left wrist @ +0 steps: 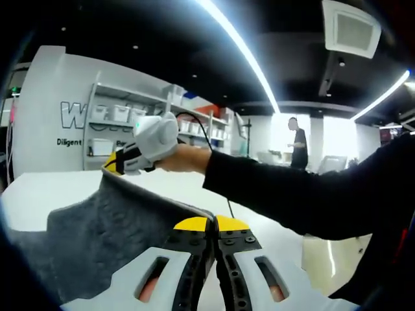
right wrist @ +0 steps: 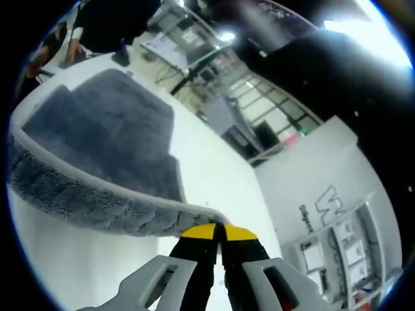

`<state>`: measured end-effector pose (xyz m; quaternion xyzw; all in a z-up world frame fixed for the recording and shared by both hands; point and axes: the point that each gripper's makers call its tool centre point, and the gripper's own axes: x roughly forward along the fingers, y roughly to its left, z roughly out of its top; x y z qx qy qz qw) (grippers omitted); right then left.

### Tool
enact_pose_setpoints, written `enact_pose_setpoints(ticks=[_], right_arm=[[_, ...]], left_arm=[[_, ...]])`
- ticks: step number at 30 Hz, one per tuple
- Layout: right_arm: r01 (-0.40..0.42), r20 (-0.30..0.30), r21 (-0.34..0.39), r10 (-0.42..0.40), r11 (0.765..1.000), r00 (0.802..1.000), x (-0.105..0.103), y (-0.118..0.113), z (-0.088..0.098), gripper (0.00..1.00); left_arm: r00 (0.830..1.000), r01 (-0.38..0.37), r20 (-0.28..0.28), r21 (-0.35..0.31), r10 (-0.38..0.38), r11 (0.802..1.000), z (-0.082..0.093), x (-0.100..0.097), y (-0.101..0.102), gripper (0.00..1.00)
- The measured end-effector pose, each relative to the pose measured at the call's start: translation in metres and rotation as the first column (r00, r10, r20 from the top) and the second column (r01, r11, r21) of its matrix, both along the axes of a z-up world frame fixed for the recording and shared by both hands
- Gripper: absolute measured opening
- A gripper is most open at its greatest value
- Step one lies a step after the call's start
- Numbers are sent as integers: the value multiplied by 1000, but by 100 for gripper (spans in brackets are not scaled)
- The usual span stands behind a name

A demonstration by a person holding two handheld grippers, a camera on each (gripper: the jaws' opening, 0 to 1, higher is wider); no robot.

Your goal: Open the folded towel by lifting each exposed corner and separating the folded layers until the towel lies flat within the target outline without major curled edges

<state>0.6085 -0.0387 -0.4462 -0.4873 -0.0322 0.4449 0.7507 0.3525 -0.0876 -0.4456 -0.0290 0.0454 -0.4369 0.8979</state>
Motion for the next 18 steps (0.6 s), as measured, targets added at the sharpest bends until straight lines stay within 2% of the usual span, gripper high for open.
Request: enact_pose_setpoints(ticks=[8, 18], right_arm=[[12, 3, 3, -12, 1000, 1000, 2, -12, 0, 0], [35, 16, 15, -36, 999, 999, 2, -29, 2, 0]], left_arm=[[1000, 10, 4, 3, -10, 1000, 1, 6, -13, 0], [999, 34, 1, -4, -34, 999, 2, 5, -30, 0]])
